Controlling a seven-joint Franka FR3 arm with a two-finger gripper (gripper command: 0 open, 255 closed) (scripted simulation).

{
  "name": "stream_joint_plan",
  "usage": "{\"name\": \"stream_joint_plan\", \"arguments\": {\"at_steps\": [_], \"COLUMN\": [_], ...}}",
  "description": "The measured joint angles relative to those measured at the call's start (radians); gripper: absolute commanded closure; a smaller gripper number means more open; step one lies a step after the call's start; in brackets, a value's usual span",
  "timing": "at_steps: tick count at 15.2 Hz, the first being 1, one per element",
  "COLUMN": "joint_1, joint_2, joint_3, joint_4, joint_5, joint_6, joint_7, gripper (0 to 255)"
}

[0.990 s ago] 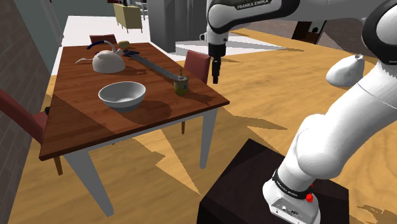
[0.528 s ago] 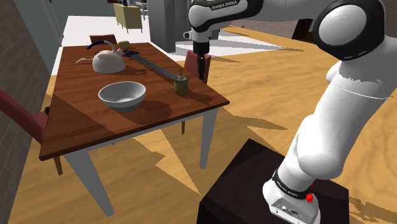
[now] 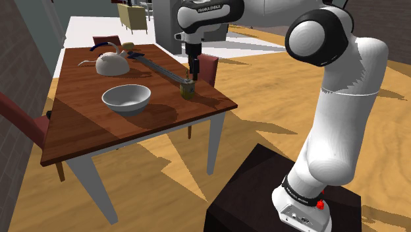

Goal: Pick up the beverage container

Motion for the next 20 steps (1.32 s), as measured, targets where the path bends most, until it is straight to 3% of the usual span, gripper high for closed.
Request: {"name": "stream_joint_plan", "arguments": {"at_steps": [6, 7, 20], "joint_1": [-0.002, -0.002, 0.0], "joint_2": [0.012, 0.013, 0.007], "joint_3": [0.001, 0.001, 0.001], "joint_4": [-0.064, -0.068, -0.055], "joint_5": [0.005, 0.005, 0.003], "joint_6": [0.076, 0.081, 0.063], "joint_7": [-0.01, -0.01, -0.008], "gripper": [0, 255, 255]}}
